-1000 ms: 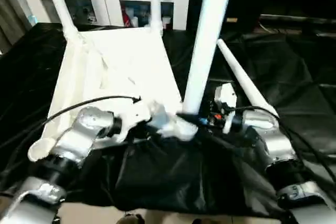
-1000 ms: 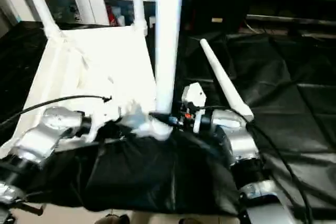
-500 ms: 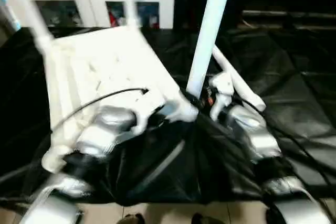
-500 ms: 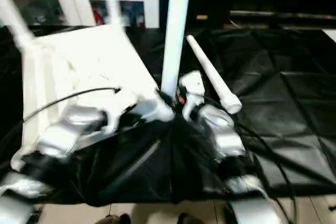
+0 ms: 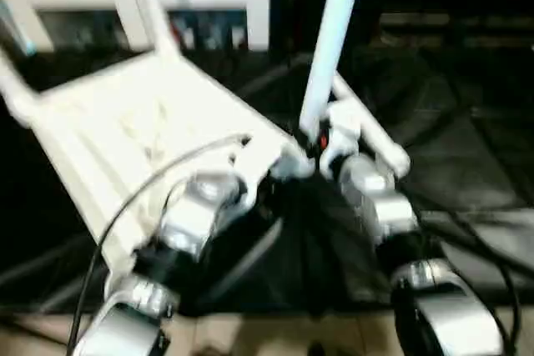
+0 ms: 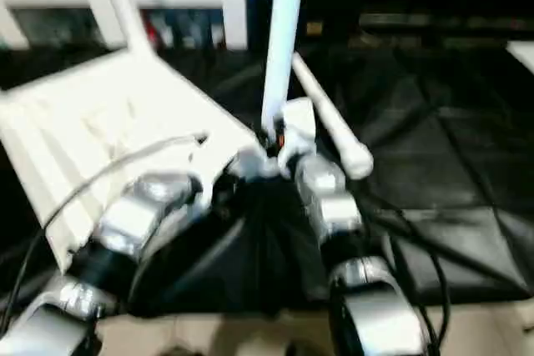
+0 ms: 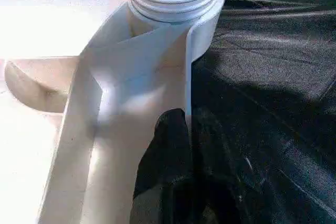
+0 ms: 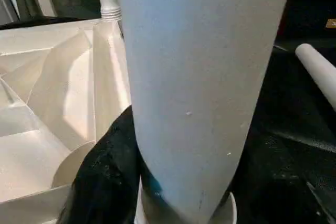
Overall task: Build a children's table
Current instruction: Insert table leg to table base
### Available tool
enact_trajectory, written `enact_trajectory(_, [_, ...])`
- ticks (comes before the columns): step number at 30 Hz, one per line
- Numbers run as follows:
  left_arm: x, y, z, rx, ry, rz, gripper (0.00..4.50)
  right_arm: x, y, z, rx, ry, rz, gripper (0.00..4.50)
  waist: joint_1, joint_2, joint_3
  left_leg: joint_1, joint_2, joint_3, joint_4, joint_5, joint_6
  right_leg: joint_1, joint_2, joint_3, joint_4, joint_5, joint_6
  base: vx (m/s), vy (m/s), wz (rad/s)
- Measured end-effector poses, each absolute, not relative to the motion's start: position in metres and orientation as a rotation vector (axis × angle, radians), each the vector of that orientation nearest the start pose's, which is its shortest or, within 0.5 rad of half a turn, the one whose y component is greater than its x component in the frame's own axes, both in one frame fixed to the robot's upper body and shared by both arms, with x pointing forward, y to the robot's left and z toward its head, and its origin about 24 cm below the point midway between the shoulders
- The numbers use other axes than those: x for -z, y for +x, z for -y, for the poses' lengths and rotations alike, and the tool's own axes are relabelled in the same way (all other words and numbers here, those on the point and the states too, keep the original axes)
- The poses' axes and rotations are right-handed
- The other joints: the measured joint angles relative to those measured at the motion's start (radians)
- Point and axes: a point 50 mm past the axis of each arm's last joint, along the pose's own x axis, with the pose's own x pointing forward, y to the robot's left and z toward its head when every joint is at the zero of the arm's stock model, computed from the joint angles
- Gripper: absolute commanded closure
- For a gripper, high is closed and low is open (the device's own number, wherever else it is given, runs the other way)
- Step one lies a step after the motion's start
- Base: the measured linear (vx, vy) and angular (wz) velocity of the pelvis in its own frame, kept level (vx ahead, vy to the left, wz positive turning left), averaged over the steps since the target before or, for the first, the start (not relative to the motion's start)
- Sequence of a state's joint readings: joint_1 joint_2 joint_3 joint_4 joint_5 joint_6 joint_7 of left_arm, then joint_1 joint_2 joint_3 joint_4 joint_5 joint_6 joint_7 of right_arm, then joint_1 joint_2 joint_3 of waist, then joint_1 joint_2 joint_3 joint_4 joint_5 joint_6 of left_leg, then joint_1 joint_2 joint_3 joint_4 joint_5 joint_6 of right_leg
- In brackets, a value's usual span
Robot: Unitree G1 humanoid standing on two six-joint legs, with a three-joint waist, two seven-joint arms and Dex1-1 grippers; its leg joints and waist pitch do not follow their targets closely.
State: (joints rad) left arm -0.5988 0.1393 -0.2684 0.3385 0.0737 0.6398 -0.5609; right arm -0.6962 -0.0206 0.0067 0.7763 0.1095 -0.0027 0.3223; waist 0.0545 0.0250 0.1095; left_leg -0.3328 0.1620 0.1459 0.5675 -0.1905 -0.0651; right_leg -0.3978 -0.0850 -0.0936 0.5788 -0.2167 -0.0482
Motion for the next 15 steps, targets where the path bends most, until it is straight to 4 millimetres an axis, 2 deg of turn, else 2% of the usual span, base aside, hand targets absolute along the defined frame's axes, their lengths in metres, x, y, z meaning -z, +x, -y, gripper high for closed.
enact_trajectory(4, [-0.0651,0.3299,-0.0786,0.748,0.32,-0.5,4.5,-0.0705,0.3647,0.0843,-0.492,0.025,-0.109,2.62,-0.003,-0.001,-0.001,0.0,0.0,0.001,-0.011,0.0,0.0,0.001,0.0,-0.003,-0.01,0.0,0.0,0.0,0.0,0.0])
enact_trajectory(10, [-0.0659,0.3301,-0.0803,0.745,0.324,-0.5,4.5,-0.0718,0.3659,0.0828,-0.511,0.011,-0.11,2.62,-0.008,-0.001,-0.001,-0.001,0.0,0.001,-0.012,0.0,0.0,0.001,0.0,-0.004,-0.017,0.0,0.0,0.0,0.0,0.0])
enact_trajectory(11, [-0.0659,0.3301,-0.0805,0.745,0.324,-0.501,4.5,-0.0719,0.366,0.0826,-0.514,0.01,-0.111,2.06,-0.009,-0.001,-0.001,-0.001,0.0,0.002,-0.012,0.0,0.0,0.001,0.0,-0.004,-0.017,0.0,0.0,0.0,0.0,0.0])
enact_trajectory(13, [-0.066,0.3302,-0.0812,0.744,0.325,-0.501,4.5,-0.0711,0.3659,0.0822,-0.528,0.015,-0.117,1.92,-0.011,-0.001,-0.001,-0.001,0.0,0.003,-0.012,0.0,0.0,0.001,0.0,-0.004,-0.018,0.0,0.0,0.0,0.0,0.0])
enact_trajectory(15, [-0.0663,0.33,-0.0819,0.744,0.327,-0.499,4.5,-0.0622,0.3633,0.0849,-0.532,0.023,-0.156,1.86,-0.012,-0.001,-0.001,-0.002,0.0,0.003,-0.012,0.0,0.0,0.001,0.0,-0.004,-0.018,0.0,0.0,0.0,0.0,0.0])
